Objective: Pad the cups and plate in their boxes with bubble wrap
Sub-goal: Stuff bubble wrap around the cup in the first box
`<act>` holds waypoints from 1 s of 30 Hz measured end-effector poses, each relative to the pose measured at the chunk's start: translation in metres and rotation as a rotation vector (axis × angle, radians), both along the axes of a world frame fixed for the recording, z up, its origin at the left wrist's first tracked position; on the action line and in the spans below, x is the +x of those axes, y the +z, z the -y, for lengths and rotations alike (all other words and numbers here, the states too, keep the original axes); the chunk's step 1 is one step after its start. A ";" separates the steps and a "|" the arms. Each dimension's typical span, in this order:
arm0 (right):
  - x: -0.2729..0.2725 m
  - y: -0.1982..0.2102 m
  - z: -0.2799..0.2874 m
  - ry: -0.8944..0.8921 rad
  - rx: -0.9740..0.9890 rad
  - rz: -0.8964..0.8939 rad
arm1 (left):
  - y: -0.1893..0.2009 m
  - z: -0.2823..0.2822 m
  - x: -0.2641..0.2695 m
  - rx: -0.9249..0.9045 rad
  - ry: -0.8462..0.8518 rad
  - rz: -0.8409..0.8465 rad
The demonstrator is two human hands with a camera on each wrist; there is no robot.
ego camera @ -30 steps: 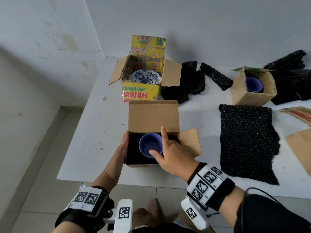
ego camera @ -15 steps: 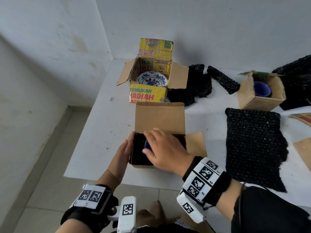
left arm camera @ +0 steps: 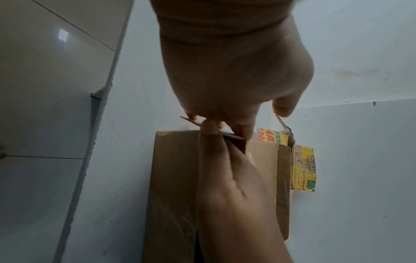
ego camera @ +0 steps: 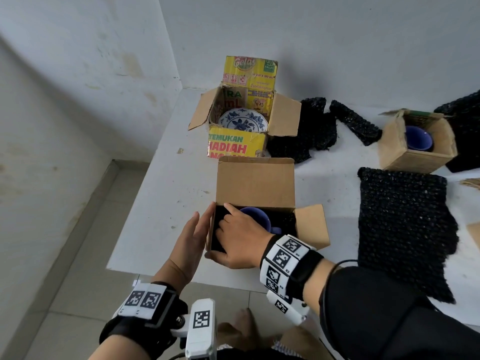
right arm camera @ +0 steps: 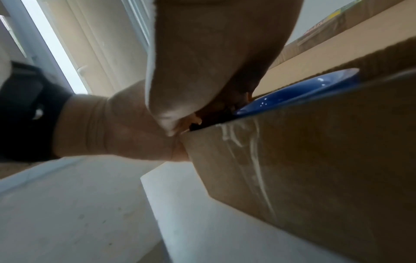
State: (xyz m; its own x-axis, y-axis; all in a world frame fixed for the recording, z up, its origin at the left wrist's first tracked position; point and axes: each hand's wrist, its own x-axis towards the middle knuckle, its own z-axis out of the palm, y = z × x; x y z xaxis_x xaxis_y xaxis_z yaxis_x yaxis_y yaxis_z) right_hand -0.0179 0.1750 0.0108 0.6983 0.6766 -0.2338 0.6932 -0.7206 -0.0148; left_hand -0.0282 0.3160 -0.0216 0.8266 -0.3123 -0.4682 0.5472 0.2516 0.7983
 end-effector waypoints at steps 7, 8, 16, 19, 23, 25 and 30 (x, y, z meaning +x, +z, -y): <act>-0.001 -0.002 0.008 -0.020 0.303 0.093 | 0.006 -0.001 0.002 -0.028 0.071 -0.067; -0.002 -0.004 0.008 -0.060 0.309 0.115 | 0.008 0.002 0.001 0.002 0.041 -0.076; -0.009 -0.015 0.007 -0.076 0.032 0.060 | 0.010 -0.001 0.000 0.143 -0.020 -0.005; -0.004 -0.010 0.002 -0.073 -0.030 0.037 | 0.015 0.003 -0.001 0.273 -0.044 0.112; 0.000 0.000 0.004 -0.086 0.043 0.017 | 0.016 0.001 0.001 0.312 -0.062 0.125; -0.003 0.002 0.011 -0.089 0.135 0.036 | 0.017 0.001 0.001 0.262 -0.035 0.110; -0.019 0.004 0.044 -0.168 0.424 0.132 | 0.035 0.015 0.010 0.438 0.108 0.146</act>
State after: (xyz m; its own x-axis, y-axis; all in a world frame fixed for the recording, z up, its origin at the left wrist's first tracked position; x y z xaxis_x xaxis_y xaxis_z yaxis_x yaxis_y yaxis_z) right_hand -0.0364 0.1309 0.0146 0.8114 0.5682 0.1367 0.5833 -0.7726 -0.2509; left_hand -0.0181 0.3010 0.0132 0.9105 -0.0203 -0.4130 0.4104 -0.0768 0.9087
